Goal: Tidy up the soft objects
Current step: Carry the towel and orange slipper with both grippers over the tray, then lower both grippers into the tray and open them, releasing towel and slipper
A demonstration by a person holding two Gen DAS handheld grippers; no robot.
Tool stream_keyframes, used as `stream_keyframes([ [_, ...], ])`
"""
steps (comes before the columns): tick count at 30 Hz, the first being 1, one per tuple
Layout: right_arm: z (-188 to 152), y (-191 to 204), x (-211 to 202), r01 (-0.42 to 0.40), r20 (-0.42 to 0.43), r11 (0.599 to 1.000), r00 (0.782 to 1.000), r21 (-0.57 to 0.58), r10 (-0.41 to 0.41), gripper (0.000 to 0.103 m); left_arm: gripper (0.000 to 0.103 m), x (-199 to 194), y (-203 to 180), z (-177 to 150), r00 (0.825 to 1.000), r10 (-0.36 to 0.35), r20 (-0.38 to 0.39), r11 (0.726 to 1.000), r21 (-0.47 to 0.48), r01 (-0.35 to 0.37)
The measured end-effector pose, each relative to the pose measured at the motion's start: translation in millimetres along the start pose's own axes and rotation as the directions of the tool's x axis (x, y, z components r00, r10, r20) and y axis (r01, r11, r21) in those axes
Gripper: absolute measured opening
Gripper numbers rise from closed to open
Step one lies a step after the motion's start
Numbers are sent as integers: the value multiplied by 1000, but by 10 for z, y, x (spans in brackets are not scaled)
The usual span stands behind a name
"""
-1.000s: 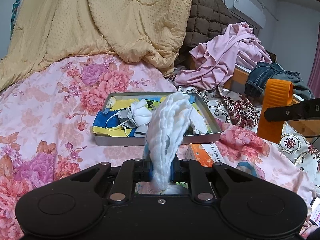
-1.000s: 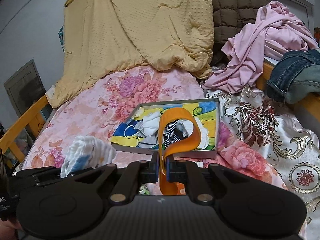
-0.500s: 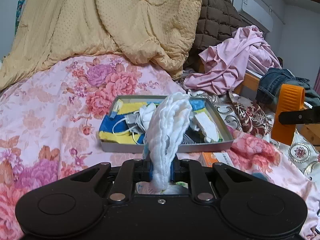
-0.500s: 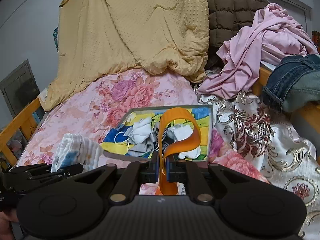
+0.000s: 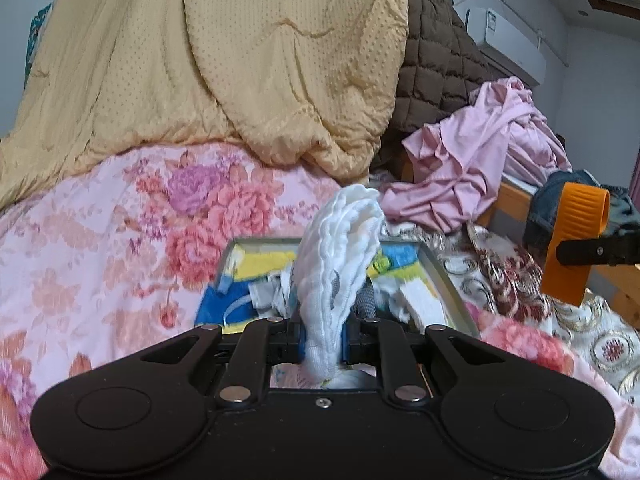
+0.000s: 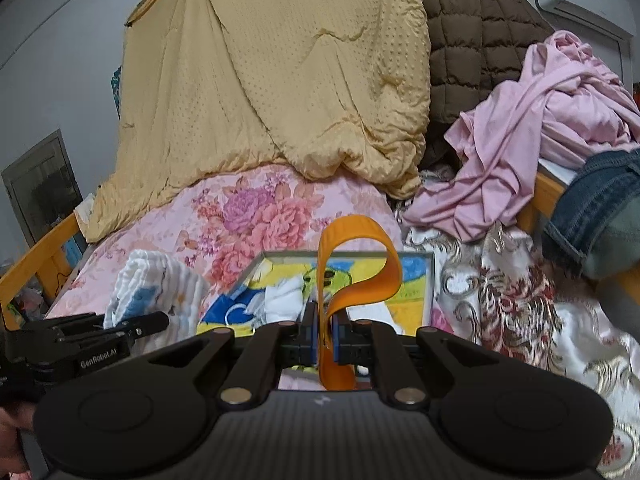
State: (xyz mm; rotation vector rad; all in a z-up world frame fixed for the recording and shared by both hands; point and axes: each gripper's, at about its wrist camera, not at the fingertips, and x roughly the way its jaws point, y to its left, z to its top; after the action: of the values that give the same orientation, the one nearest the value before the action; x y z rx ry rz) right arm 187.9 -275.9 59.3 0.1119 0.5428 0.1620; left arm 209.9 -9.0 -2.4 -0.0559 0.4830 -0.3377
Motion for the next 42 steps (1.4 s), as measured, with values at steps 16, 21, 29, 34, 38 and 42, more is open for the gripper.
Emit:
stream_keyframes([
  [16, 483, -152, 470, 3, 72, 999, 997, -40, 0, 7, 16, 448, 380, 525, 997, 39, 63, 999, -35, -37],
  [21, 663, -250, 664, 15, 91, 999, 996, -51, -11, 7, 16, 620, 537, 624, 996, 58, 70, 997, -53, -55],
  [29, 714, -294, 1184, 3, 60, 999, 998, -45, -1, 7, 16, 1154, 733, 796, 999, 31, 39, 993, -116, -27],
  [34, 585, -324, 1719, 7, -37, 1000, 999, -24, -7, 7, 16, 1737, 666, 670, 998, -11, -58, 987, -163, 1],
  [38, 414, -351, 2205, 22, -154, 1000, 988, 14, -19, 7, 17, 2217, 322, 556, 990, -33, -134, 996, -90, 21],
  [42, 231, -343, 2547, 29, -243, 999, 970, 15, -24, 7, 17, 2602, 36, 373, 970, -65, -233, 997, -48, 56],
])
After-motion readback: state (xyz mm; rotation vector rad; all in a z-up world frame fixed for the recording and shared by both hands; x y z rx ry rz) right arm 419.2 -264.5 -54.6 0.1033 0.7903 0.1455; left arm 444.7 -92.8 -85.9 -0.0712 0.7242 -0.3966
